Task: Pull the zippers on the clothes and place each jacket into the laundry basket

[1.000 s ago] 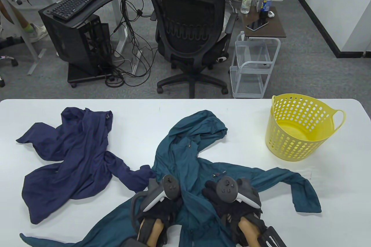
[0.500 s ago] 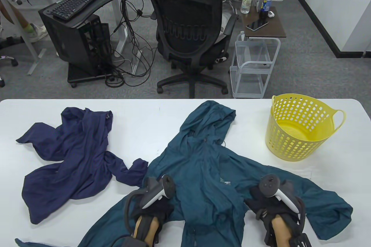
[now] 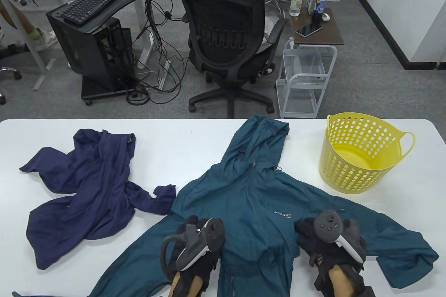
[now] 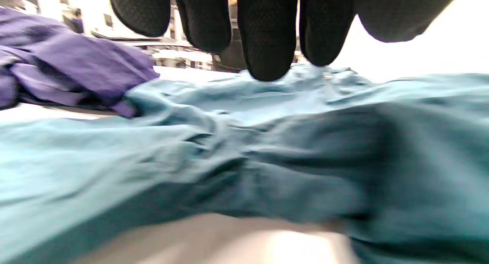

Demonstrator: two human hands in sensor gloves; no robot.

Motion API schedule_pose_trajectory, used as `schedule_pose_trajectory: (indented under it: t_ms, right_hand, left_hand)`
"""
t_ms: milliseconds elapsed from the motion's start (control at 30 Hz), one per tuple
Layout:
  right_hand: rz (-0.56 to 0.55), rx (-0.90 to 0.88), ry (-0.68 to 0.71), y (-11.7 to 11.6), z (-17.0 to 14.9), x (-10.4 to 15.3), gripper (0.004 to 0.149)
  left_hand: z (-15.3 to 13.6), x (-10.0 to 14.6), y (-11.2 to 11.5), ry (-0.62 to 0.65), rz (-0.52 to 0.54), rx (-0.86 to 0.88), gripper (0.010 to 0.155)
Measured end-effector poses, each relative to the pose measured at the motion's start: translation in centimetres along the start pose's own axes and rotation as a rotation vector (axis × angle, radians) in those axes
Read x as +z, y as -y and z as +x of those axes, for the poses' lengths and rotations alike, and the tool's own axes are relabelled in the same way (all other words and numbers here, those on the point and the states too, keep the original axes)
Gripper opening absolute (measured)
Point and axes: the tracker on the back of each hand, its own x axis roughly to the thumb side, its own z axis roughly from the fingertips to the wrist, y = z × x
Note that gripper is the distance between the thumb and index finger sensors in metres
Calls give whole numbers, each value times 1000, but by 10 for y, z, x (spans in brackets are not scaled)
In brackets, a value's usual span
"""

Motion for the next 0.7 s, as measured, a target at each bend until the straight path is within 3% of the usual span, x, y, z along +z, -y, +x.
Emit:
schedule_pose_trajectory:
  t_ms: [100,167,300,367,500,700]
  right_hand:
    - [-14,8,47,-2,10,3,54]
    - [-45,5,84,-1,16,7,51]
    - [80,23,185,-15,30,7,48]
    - [147,80,171,-26,35,4,52]
    - [295,152,78,-44,33,-3,65]
    - [235,157,-85,-35,4,-10,63]
  left_hand:
    - [19,4,9,87,-95,-8,59]
    - [31,1,26,110,-225,-71,67]
    - [35,-13,66,55,-520,-220,88]
    - [30,-20,76,15,-546,-241,94]
    - [15,-27,70,-22,-516,-207,95]
    - [-11,-32,63,-83,-508,-164,94]
